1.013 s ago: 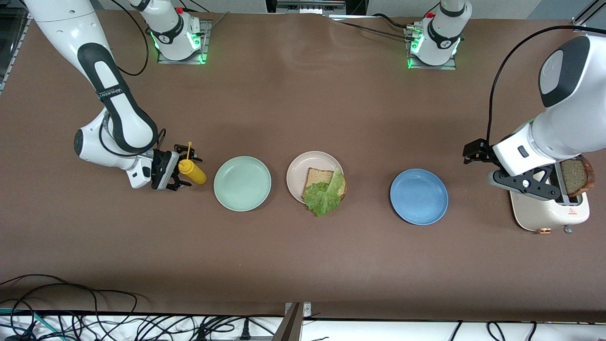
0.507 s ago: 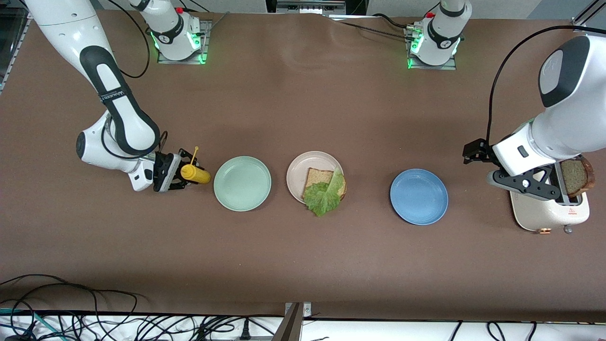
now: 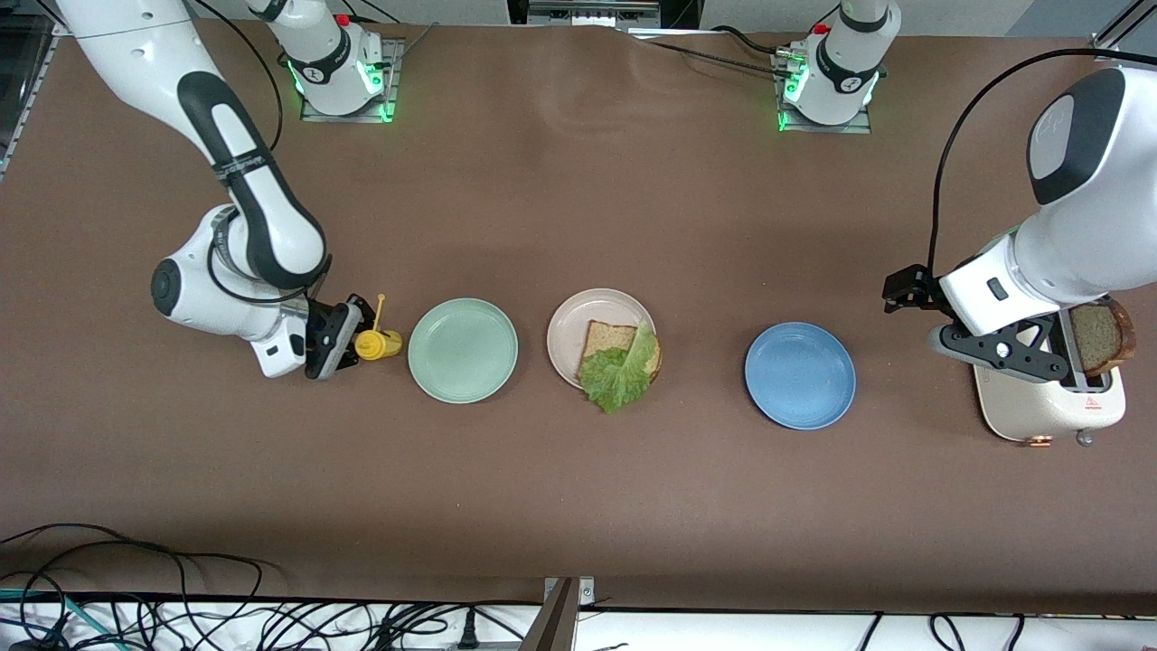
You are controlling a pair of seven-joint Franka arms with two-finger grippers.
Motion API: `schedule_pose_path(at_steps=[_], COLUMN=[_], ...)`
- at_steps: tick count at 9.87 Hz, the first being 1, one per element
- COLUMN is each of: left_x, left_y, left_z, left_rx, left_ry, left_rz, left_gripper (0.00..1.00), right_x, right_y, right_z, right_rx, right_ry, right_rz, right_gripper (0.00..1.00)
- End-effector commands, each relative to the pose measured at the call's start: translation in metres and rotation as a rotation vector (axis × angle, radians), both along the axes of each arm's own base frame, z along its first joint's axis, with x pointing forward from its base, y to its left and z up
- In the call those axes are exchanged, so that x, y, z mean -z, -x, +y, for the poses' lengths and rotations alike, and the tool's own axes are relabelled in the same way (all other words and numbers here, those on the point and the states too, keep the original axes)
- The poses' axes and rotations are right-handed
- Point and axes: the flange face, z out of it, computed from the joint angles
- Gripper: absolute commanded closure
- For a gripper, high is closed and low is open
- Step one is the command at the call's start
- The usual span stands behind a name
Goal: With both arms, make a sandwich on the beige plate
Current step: 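Lift the mustard bottle and carry it over the beige plate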
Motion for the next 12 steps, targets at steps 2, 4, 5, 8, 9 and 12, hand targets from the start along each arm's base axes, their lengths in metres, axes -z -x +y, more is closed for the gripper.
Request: schedule_pose_path(at_steps=[2,4,5,8,9,12], left_x=[-0.008,-0.008,-0.008,-0.008,-0.008,-0.008], left_y=[0.006,0.006,0.006,0.006,0.006,0.006], left_z=[-0.001,0.0,0.0,-0.001,-0.001,-0.001], left_rx=[-0.003,-0.005,-0.005,-0.005,-0.005,-0.005], left_ry=[-0.026,-0.026,-0.026,-0.027,-0.027,-0.027], left_rz=[0.0,0.0,0.0,0.0,0.0,0.0], left_gripper=[0.0,0.0,0.0,0.0,0.0,0.0], right_x=[-0.056,-0.078,-0.085,-0.092,-0.094,-0.087], right_y=[-0.01,-0.008,-0.006,0.007,0.011,0.019], right_z=[0.059,0.097,0.111,0.148,0.164,0.212], right_rx=[0.029,0.043,0.042,-0.056,-0.069,-0.125], right_ry=[0.153,0.242,0.265,0.344,0.37,0.441], right_rz=[0.024,0.007,0.005,0.003,0.007,0.02], right_gripper=[1.0,1.0,1.0,1.0,1.0,1.0])
